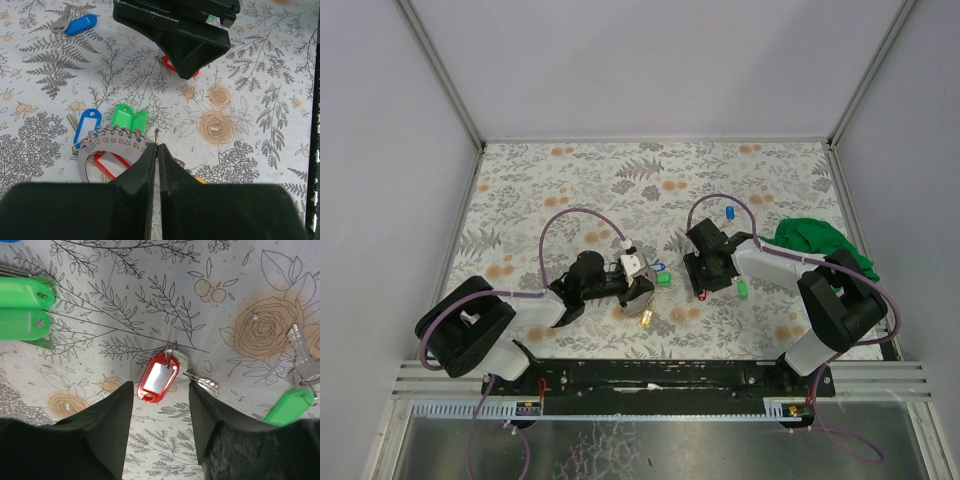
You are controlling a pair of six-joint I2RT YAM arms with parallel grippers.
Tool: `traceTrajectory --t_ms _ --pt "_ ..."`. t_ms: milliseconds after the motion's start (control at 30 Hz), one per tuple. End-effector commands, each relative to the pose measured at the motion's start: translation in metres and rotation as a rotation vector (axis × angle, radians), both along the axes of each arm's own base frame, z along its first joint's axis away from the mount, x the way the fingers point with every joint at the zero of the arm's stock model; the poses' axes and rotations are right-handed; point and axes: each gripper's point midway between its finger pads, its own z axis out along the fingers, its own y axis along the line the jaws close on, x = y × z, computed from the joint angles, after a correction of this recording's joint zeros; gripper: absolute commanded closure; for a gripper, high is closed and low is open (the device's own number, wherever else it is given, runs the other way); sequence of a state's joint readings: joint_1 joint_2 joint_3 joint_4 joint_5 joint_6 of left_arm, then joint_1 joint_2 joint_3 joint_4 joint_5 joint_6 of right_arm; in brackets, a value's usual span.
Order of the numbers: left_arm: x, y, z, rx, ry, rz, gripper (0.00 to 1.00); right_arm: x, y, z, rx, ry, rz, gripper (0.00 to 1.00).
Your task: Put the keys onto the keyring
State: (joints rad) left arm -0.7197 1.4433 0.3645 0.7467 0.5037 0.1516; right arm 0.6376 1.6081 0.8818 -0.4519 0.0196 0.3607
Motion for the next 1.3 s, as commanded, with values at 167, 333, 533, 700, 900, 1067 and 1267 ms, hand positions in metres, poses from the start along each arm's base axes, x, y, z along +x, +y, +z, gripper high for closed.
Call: traceTrajectory --t_ms 167,333,533,700,900,1067,1267 --pt "0.009 -0.010 0.023 -0.042 -0.074 -0.005 1.00 -0.027 0.054 0.019 0.243 0.054 0.014 0.48" --pt "0.008 -0.009 0.024 -0.042 -0.074 -0.004 1.00 -0.007 0.048 0.046 0.216 -0.071 0.046 0.51" --pt "0.008 -0.008 0.024 -0.044 -0.078 0.001 1.00 0.024 0.015 0.048 0.160 -0.128 0.012 0.55" --pt "0.008 -0.009 0.025 -0.045 -0.076 -0.002 1.00 0.043 0.015 0.046 0.183 -0.157 0.014 0.55" --pt "0.008 -0.008 0.025 -0.043 -0.078 0.002 1.00 0.061 0.019 0.032 0.129 -0.144 0.038 0.58" --pt "0.008 -0.008 0.025 -0.042 -0.080 0.002 1.00 0.063 0.009 0.026 0.031 -0.147 0.038 0.58" --pt "0.009 -0.009 0.024 -0.041 -0.076 0.000 1.00 0.054 -0.001 0.008 -0.045 -0.096 0.035 0.60"
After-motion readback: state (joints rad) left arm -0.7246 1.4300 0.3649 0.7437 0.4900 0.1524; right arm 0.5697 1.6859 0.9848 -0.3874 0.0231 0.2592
